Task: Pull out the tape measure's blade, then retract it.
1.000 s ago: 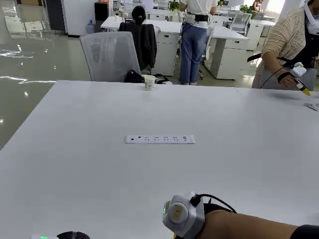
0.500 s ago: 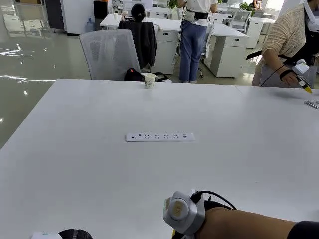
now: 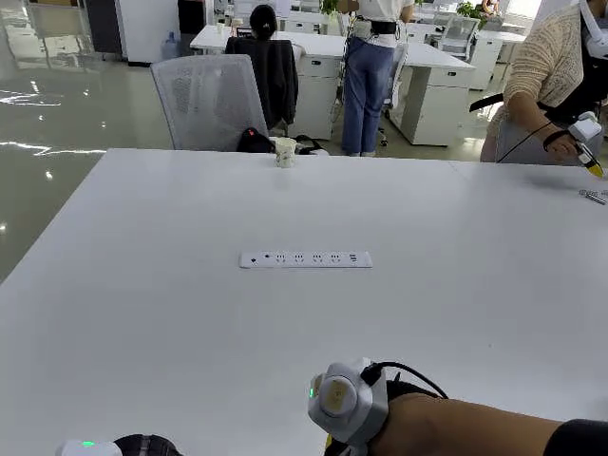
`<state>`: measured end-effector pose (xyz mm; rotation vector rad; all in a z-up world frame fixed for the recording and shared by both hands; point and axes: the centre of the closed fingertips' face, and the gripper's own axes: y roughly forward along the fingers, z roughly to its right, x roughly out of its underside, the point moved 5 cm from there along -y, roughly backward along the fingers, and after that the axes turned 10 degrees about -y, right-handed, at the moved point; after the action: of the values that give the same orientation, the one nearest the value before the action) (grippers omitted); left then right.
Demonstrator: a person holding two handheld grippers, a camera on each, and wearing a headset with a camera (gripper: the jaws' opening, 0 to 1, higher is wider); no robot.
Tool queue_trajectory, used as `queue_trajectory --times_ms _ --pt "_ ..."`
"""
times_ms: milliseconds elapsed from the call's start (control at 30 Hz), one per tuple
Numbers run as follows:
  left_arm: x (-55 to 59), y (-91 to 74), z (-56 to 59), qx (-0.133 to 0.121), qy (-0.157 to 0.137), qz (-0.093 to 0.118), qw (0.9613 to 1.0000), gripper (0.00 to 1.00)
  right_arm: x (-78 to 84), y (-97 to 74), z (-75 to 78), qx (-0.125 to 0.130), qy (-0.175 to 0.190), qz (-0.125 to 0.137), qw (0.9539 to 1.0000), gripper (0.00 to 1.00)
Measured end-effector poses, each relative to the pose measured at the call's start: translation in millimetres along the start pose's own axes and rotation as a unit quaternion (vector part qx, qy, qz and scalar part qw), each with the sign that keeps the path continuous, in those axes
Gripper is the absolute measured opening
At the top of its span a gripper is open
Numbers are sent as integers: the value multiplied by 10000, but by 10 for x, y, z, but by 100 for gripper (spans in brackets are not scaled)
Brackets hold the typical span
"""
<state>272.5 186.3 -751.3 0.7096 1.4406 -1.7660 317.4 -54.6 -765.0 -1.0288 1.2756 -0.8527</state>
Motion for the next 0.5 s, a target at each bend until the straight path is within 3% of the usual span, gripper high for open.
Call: queue_trajectory --times_ms 500 --pt "-13 -6 -16 53 -97 -15 9999 61 -54 12 -3 4 -7 15 10000 11"
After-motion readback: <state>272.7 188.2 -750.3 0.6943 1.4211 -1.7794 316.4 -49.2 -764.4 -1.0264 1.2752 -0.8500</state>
